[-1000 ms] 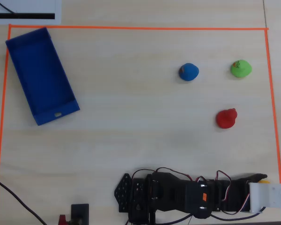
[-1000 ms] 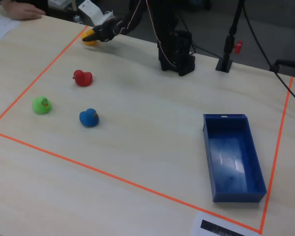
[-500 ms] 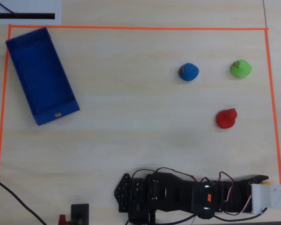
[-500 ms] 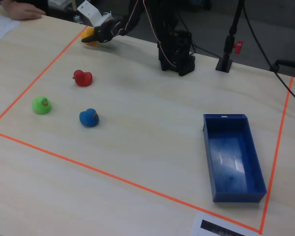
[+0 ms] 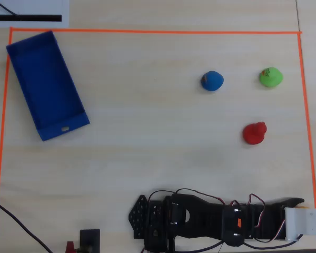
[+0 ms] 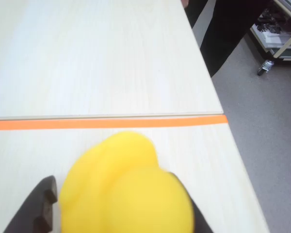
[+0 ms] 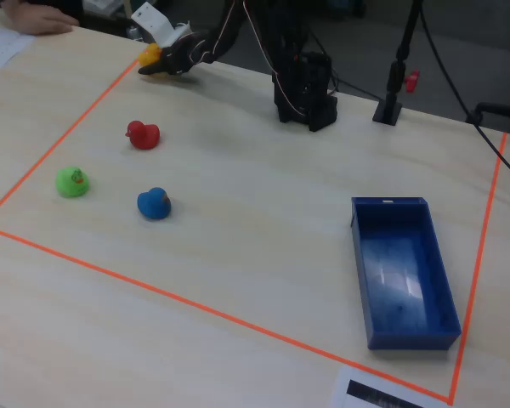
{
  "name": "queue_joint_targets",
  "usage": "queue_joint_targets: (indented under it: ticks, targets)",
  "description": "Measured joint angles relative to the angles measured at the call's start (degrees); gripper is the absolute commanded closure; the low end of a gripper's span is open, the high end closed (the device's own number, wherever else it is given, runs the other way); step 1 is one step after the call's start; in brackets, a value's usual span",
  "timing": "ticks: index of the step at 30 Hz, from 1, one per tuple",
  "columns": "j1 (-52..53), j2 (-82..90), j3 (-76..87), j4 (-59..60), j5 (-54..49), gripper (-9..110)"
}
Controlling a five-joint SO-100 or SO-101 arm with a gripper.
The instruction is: Grasp yellow duck and put it into box.
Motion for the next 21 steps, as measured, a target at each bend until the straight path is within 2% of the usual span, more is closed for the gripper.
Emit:
queue_joint_targets:
  ticks: [2, 3, 4, 5, 21]
  targets:
    - [-0.2, -0.9, -0.3, 0.0, 0.3, 73]
    - [-0.4, -1.1, -0.4, 0.0, 0.3, 79]
    - [-0.4, -1.3, -0.5, 0.0, 0.3, 92]
    - [-0.5, -1.4, -0.5, 0.0, 0.3, 101]
    - [-3.0, 1.9, -2.3, 7.6, 3.6, 101]
